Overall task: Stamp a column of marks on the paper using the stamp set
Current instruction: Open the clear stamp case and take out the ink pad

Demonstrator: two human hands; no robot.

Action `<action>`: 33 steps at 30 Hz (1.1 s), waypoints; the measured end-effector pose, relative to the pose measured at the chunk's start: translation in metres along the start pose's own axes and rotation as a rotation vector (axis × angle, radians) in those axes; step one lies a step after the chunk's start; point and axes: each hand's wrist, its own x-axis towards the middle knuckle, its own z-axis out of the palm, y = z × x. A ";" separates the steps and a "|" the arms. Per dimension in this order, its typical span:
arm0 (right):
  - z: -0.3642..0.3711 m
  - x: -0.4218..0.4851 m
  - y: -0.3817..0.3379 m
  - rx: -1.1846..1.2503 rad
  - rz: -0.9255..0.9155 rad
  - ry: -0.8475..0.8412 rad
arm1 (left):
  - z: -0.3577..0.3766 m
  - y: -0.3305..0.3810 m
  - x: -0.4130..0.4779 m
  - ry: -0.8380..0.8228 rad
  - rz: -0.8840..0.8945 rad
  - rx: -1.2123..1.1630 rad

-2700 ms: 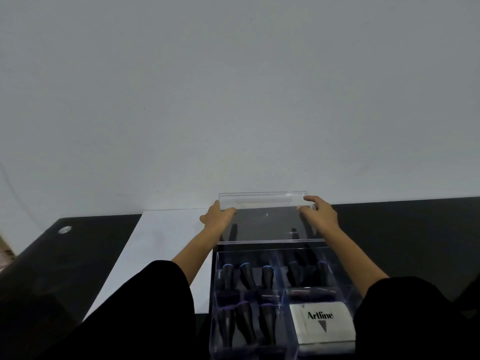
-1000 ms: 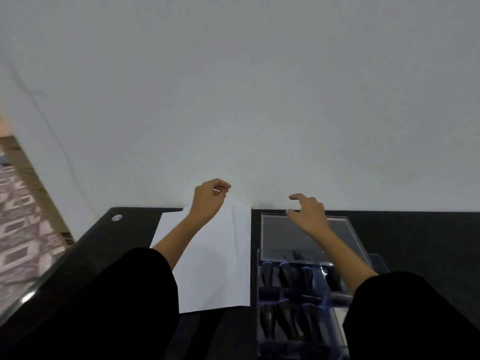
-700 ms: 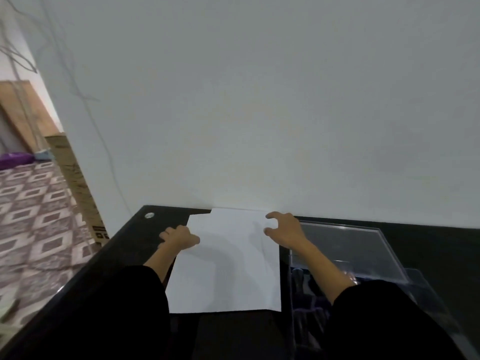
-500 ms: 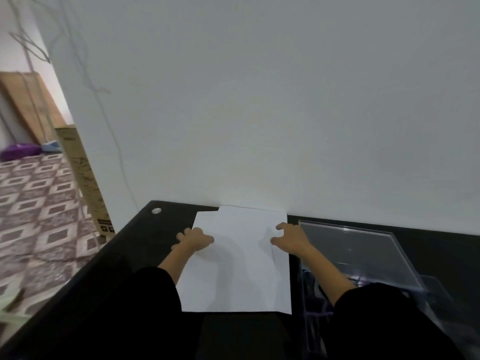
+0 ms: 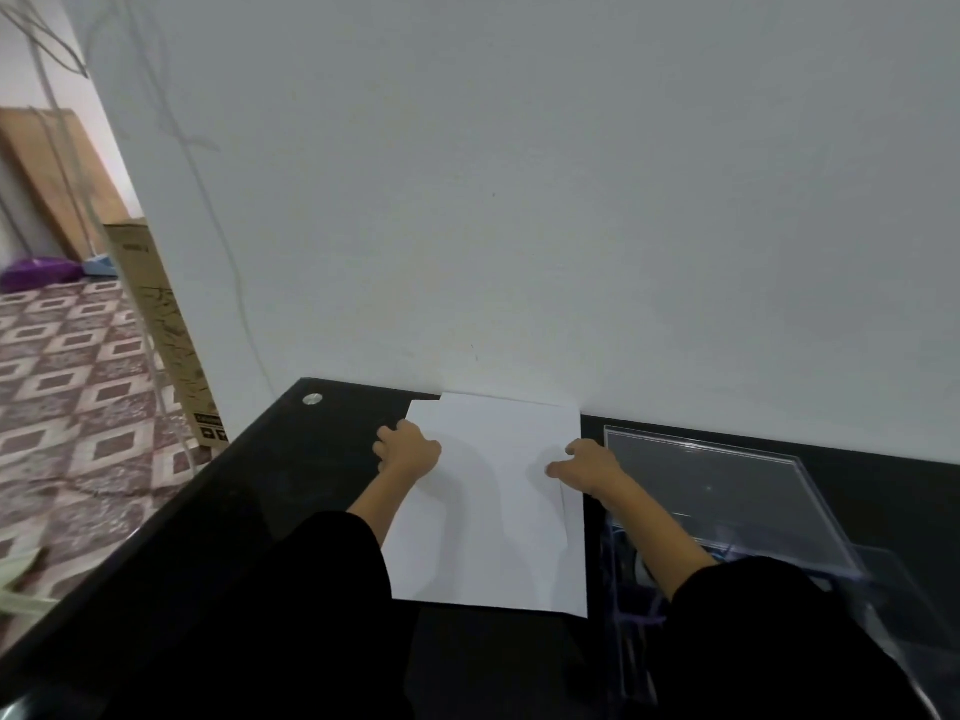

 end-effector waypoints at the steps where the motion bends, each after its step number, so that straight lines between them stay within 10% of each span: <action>1: -0.001 0.001 0.000 0.025 0.005 0.004 | 0.000 0.001 0.002 0.002 -0.019 -0.003; 33: 0.007 0.027 0.010 0.308 0.120 0.072 | 0.012 0.014 0.002 -0.076 -0.115 0.033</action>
